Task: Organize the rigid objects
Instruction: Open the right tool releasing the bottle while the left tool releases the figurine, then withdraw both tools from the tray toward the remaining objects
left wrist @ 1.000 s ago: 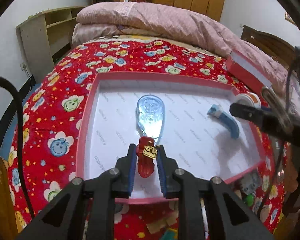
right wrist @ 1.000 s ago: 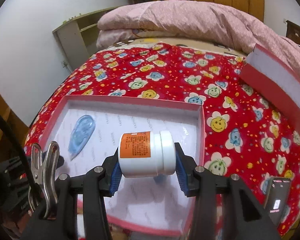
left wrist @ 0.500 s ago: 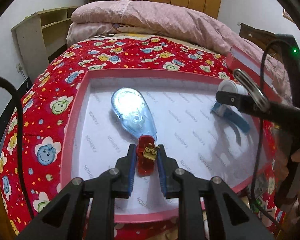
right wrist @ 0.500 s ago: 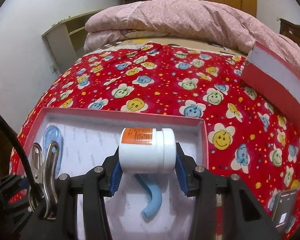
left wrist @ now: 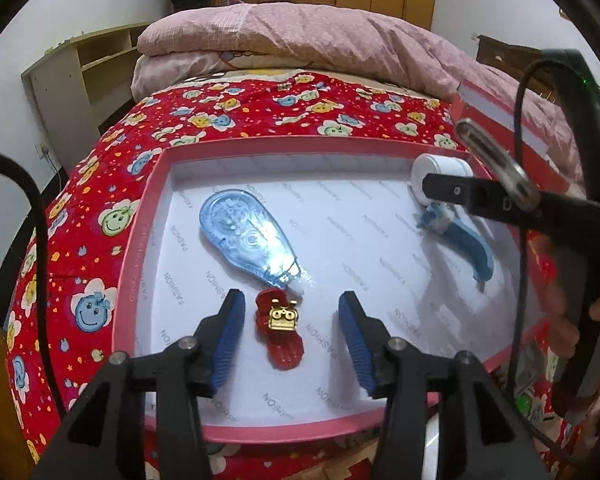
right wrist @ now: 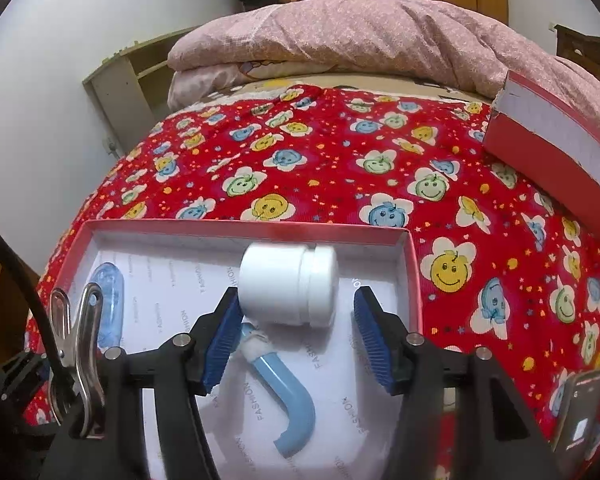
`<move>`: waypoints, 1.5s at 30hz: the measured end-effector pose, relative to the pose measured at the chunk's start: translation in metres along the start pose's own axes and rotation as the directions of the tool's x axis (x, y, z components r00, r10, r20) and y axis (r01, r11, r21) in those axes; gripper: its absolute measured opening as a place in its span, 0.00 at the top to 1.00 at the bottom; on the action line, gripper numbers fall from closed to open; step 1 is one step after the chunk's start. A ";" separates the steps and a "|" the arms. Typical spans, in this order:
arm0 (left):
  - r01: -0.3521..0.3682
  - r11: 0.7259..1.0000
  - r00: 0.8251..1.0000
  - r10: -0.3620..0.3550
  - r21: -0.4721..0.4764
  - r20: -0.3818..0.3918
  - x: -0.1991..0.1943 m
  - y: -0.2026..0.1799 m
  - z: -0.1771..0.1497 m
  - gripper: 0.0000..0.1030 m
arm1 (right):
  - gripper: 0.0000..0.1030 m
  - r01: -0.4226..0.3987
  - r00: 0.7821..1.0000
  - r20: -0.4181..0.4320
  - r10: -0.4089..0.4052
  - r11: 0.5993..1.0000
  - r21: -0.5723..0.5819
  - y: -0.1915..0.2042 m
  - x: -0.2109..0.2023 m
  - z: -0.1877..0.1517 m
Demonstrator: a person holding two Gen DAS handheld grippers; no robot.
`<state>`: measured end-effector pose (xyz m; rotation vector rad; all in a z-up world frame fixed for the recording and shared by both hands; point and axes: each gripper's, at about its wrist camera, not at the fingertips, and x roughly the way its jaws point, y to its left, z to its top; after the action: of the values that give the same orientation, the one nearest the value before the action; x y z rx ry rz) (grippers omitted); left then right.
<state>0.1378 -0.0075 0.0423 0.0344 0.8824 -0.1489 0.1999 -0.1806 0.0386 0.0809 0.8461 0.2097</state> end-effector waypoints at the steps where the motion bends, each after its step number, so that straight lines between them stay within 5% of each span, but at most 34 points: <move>1: -0.002 1.000 1.000 0.002 0.000 -0.002 -0.001 0.000 0.000 0.48 | 0.42 -0.005 1.000 0.004 0.005 1.000 0.003 -0.001 -0.003 0.000; 19: -0.016 1.000 1.000 0.017 -0.023 0.019 -0.048 -0.001 -0.015 0.46 | 0.37 -0.044 0.999 0.019 0.045 0.998 -0.037 0.005 -0.058 -0.033; 45: -0.017 1.000 1.000 0.017 0.022 0.022 -0.096 -0.011 -0.101 0.45 | 0.37 -0.104 0.994 -0.022 0.102 0.989 -0.107 0.019 -0.126 -0.172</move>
<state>-0.0011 0.0015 0.0527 0.0613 0.8589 -0.1432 -0.0126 -0.1918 0.0204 0.0220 0.8461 0.3535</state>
